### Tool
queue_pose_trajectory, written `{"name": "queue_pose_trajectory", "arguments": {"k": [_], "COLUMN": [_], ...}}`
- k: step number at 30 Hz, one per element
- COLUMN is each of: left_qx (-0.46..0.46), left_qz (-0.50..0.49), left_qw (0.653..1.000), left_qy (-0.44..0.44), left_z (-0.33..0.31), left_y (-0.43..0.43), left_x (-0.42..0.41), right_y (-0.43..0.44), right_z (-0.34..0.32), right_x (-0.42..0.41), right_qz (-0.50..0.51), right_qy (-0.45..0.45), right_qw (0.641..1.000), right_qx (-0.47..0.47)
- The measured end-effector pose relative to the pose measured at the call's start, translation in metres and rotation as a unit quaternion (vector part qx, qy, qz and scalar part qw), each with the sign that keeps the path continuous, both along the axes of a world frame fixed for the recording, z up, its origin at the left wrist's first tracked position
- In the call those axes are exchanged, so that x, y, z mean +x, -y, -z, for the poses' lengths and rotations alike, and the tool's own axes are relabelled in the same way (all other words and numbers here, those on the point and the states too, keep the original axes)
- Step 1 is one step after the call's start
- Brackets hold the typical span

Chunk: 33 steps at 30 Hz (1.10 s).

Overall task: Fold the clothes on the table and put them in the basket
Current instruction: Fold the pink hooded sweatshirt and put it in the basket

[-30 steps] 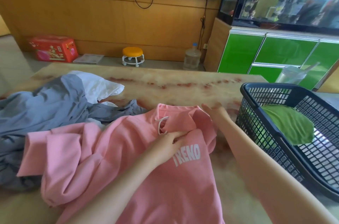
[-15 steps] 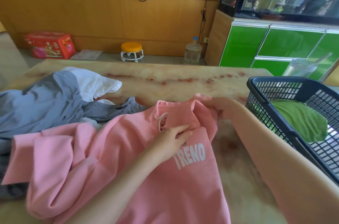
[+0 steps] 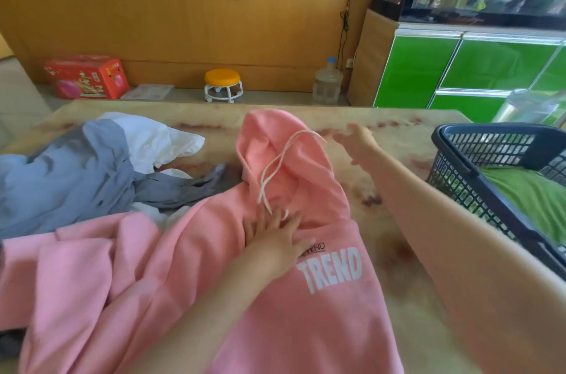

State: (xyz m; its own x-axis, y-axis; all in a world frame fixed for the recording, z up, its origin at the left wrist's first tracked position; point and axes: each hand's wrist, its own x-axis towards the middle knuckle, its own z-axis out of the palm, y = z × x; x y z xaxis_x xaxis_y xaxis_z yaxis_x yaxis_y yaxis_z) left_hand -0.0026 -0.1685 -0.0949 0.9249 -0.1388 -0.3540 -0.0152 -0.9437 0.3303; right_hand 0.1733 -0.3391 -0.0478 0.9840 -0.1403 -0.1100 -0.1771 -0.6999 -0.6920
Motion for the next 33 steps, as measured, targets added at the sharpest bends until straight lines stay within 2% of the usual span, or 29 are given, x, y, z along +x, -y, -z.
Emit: {"name": "queue_pose_trajectory", "arguments": {"k": [2,5,10,13,16,21,24,26,30,31,33], "left_qx": [-0.007,-0.026,-0.092,-0.143,-0.172,-0.291,-0.316,-0.331,-0.391,-0.406,-0.451], "left_qz": [-0.007,-0.014,-0.03,-0.036,-0.034,-0.104,-0.132,-0.164,-0.206,-0.212,-0.223], "left_qw": [1.0,0.999,0.988,0.981,0.975,0.936,0.924,0.92,0.894,0.886,0.857], "left_qy": [0.008,0.034,0.121,0.125,0.134,0.167,0.169,0.127,0.071,0.073,0.109], "left_z": [-0.001,-0.01,-0.021,-0.026,-0.031,-0.05,-0.069,-0.074,-0.057,-0.053,-0.046], "left_y": [-0.002,-0.002,0.002,0.006,0.011,0.016,0.016,0.014,0.0,-0.005,-0.021], "left_x": [0.001,0.001,-0.015,-0.026,-0.035,-0.039,-0.031,-0.025,-0.029,-0.032,-0.036], "right_y": [0.014,0.035,0.051,0.053,0.049,0.031,0.015,-0.001,-0.019,-0.018,-0.011], "right_z": [0.022,0.047,0.061,0.054,0.048,0.015,-0.008,-0.012,0.008,0.011,0.017], "right_x": [-0.031,-0.091,-0.171,-0.182,-0.185,-0.199,-0.209,-0.222,-0.251,-0.253,-0.248], "right_qz": [0.028,0.043,-0.075,-0.096,-0.098,-0.124,-0.092,-0.11,-0.229,-0.232,-0.169], "right_qy": [-0.006,-0.02,-0.043,-0.102,-0.092,0.038,0.09,0.078,-0.038,-0.046,-0.032], "right_qw": [0.995,0.982,0.972,0.945,0.945,0.939,0.921,0.915,0.901,0.898,0.89], "right_qx": [0.098,0.185,0.218,0.295,0.299,0.317,0.368,0.381,0.366,0.371,0.423]}}
